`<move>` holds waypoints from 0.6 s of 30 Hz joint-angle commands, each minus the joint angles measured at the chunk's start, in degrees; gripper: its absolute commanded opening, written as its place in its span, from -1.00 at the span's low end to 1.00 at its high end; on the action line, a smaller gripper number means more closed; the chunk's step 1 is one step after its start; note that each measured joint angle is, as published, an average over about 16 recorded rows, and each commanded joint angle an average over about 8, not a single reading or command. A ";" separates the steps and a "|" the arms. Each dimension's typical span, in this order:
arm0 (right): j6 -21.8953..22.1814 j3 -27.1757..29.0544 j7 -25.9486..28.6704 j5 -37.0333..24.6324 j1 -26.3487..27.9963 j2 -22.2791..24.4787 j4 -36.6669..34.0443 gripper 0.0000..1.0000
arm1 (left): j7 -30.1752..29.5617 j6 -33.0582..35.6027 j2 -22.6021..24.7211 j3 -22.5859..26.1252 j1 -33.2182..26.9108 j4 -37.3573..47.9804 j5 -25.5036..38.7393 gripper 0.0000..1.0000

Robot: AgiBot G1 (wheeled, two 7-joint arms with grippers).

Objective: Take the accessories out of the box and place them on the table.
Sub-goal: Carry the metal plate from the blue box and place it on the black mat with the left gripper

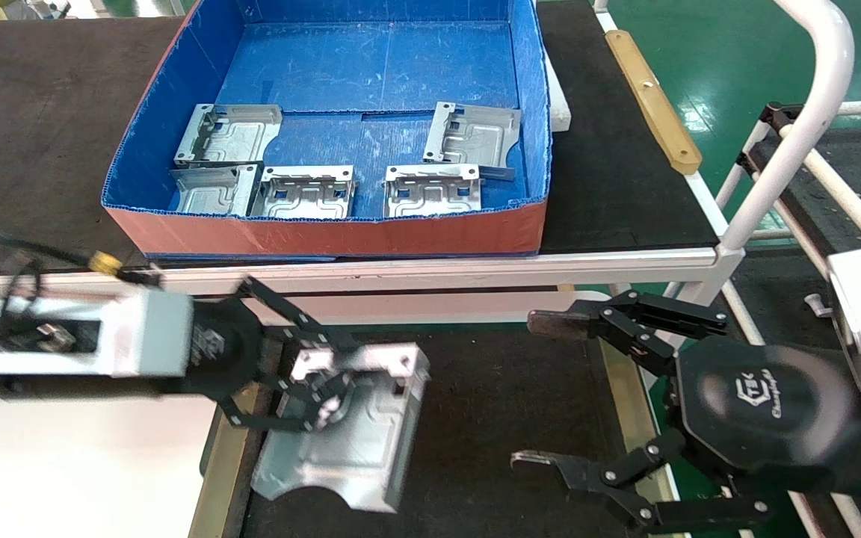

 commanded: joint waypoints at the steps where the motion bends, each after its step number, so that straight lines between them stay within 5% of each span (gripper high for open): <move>1: 0.00 0.00 0.00 0.00 0.00 0.00 0.00 1.00 | -0.10 -0.84 0.31 0.85 1.31 -1.32 0.33 -1.00; 18: 0.00 -0.01 0.00 0.00 0.00 0.00 0.00 1.00 | -7.39 -28.55 10.93 6.40 15.16 -11.38 11.87 -1.00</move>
